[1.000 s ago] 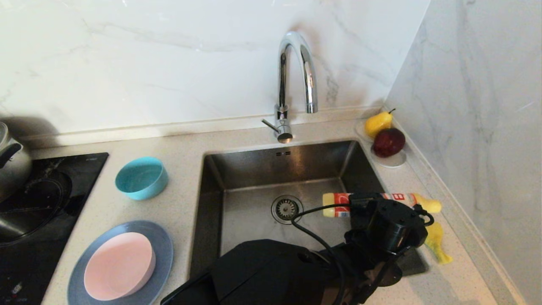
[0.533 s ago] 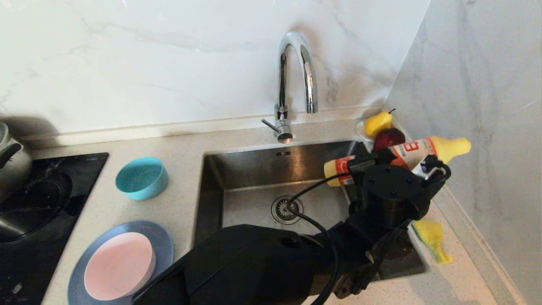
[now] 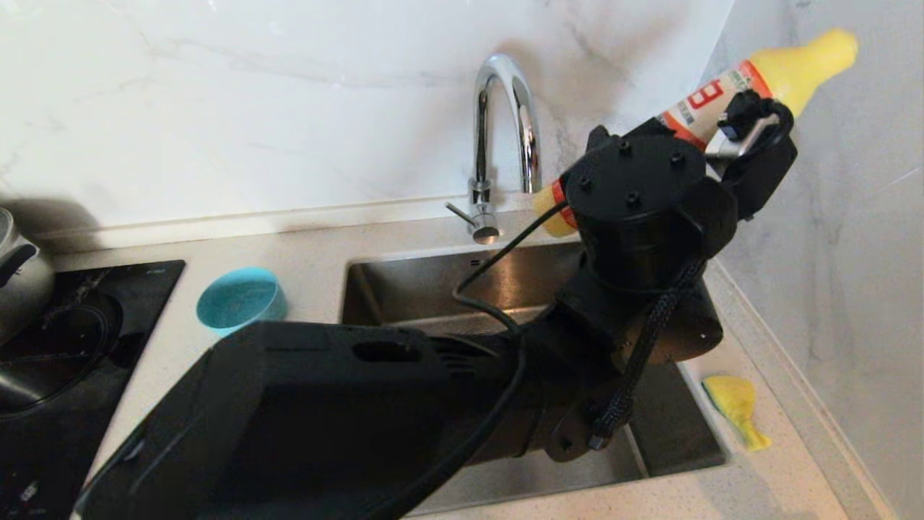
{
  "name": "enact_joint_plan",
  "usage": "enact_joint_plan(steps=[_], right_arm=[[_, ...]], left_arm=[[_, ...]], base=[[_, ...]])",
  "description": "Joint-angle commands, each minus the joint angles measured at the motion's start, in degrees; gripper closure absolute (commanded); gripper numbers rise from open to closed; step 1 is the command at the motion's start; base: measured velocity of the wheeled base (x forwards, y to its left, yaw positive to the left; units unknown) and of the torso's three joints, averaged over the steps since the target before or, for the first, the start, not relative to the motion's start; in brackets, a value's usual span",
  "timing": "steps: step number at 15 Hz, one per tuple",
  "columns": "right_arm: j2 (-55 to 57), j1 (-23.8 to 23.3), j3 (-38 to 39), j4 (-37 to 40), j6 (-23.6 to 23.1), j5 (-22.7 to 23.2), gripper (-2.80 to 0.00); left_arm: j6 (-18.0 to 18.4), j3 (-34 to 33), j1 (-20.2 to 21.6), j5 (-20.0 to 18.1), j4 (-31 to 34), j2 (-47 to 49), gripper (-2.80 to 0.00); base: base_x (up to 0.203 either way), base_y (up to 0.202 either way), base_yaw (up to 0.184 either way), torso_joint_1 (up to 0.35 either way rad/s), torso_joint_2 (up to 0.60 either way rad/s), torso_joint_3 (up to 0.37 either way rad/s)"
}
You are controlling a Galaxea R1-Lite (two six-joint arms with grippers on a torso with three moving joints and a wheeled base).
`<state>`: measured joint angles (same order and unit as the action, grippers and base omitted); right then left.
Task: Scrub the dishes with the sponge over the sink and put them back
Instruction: Place the dish soap on the table
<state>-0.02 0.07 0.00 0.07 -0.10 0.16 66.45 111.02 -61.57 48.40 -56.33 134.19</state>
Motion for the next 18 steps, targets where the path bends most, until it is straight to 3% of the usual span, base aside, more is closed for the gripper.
enact_joint_plan(steps=[1, 10, 18], right_arm=[[0.02, 0.01, 0.0, 0.01, 0.01, 0.02, 0.0], [-0.05, 0.01, 0.0, -0.05, 0.1, 0.02, 0.0], [-0.04, 0.07, 0.0, -0.04, 0.01, 0.02, 0.0]], left_arm=[[-0.62, -0.01, -0.3, 0.2, -0.28, -3.06, 0.0], [-2.73, -0.01, -0.68, -2.9, 0.07, -10.22, 0.0], [-5.83, -0.01, -0.22, -2.44, 3.9, -20.81, 0.0]], base=[[0.0, 0.0, 0.0, 0.0, 0.0, 0.0], [0.0, 0.0, 0.0, 0.0, 0.0, 0.0], [0.0, 0.0, 0.0, 0.0, 0.0, 0.0]])
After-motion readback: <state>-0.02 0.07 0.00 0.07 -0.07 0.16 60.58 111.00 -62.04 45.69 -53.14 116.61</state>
